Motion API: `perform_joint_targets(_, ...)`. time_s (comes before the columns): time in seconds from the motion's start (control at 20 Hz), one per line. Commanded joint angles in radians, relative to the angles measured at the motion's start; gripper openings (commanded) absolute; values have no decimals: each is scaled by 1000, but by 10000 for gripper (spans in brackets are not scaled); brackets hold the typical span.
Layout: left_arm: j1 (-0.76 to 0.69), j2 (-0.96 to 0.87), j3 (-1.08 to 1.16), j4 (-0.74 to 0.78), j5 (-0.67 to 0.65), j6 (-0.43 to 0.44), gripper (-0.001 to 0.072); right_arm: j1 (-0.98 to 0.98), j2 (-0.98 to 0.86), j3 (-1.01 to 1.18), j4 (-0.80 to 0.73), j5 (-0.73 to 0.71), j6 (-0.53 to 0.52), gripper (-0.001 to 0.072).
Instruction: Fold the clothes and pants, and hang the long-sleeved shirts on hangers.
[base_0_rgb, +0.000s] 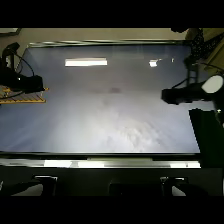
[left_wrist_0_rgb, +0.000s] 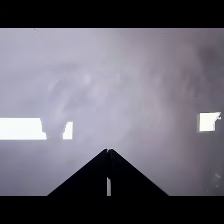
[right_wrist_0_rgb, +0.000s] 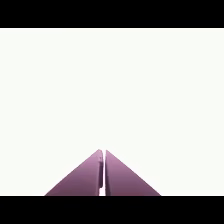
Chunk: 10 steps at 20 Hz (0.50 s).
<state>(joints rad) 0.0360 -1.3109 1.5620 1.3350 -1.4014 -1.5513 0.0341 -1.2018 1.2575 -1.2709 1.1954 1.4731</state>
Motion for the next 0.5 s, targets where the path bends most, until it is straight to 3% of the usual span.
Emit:
perform_joint_targets(0.0, -8, 85, -159, 14, 82, 11, 19, 158, 1, 2, -53, 36, -7, 43)
perform_joint_targets(0.45, -6, 72, -192, 31, 50, 8, 20, 161, 1, 2, -80, 46, -14, 53)
